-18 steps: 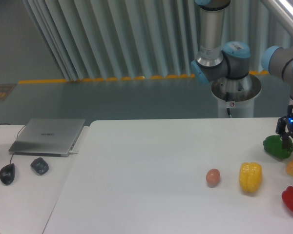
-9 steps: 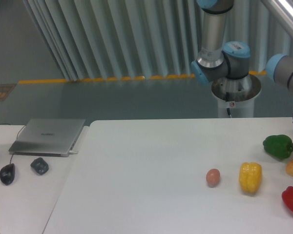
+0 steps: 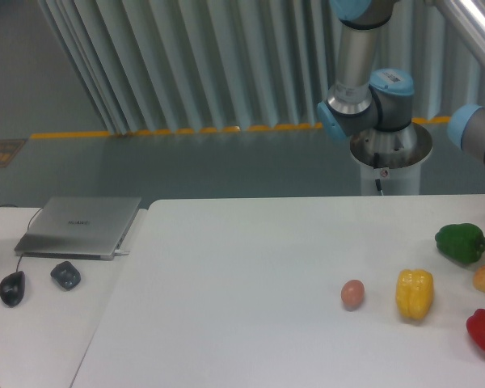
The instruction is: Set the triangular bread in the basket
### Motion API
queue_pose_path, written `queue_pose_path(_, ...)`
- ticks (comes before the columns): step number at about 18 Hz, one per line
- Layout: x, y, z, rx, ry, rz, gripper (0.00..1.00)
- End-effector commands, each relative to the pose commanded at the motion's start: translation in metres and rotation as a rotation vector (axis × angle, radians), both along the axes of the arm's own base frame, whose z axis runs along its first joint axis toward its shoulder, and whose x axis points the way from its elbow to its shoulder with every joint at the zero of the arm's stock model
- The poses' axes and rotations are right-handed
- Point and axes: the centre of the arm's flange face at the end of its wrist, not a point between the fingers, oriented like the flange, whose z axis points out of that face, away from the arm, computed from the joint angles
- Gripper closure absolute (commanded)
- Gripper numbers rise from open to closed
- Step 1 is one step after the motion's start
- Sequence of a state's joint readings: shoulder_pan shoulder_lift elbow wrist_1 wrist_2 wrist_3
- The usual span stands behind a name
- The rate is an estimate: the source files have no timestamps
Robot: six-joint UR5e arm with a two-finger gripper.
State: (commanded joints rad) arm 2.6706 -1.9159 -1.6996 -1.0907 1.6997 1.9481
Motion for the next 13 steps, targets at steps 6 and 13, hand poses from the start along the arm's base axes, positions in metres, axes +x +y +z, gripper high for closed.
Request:
queue_pose_path(6,0.002,0.001,-0.013,-0.012,-0.023,-0.005,0.04)
queue_pose_path(13,0.002,0.0,-0.009,-0.011,-0.026,-0.018,0.7)
